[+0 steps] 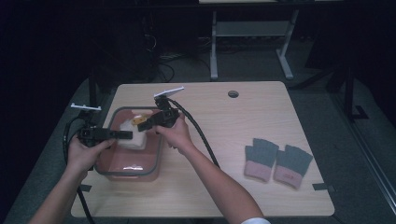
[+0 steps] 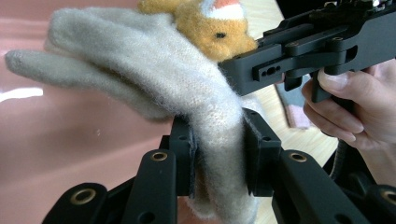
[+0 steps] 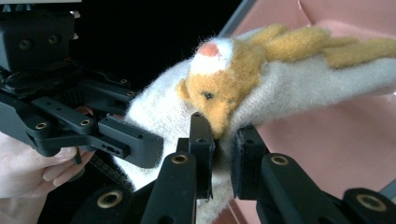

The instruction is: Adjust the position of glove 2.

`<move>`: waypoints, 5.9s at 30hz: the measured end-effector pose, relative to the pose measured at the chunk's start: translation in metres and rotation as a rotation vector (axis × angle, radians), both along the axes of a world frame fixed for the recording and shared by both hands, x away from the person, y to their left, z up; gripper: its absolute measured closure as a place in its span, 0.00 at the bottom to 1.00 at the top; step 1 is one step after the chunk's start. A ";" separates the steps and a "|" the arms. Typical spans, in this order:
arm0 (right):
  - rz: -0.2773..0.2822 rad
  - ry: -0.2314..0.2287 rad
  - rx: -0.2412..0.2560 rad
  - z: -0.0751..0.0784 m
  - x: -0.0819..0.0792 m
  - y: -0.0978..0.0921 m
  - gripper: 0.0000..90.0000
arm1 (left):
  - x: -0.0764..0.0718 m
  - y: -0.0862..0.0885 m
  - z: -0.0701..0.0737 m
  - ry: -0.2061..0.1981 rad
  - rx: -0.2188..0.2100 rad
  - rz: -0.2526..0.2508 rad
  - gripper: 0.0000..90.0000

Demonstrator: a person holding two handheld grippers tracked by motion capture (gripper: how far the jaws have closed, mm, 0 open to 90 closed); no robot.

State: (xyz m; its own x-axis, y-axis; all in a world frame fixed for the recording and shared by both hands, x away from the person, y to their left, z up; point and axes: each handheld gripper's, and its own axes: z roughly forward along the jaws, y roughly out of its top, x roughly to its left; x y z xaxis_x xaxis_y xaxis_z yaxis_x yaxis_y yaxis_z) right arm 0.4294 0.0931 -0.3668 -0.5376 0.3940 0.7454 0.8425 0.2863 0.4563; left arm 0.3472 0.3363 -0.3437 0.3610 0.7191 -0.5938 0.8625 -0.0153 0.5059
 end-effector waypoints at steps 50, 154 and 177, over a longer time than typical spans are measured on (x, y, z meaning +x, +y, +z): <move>0.008 -0.078 -0.167 0.004 -0.008 -0.035 0.70 | 0.003 -0.012 -0.034 0.147 0.295 0.024 0.62; -0.360 -0.154 -0.278 -0.011 -0.073 -0.297 0.47 | -0.001 -0.199 -0.002 -0.132 0.094 -0.341 0.34; -0.467 -0.190 -0.467 -0.031 -0.122 -0.372 0.57 | -0.019 -0.261 -0.017 -0.164 0.075 -0.417 0.32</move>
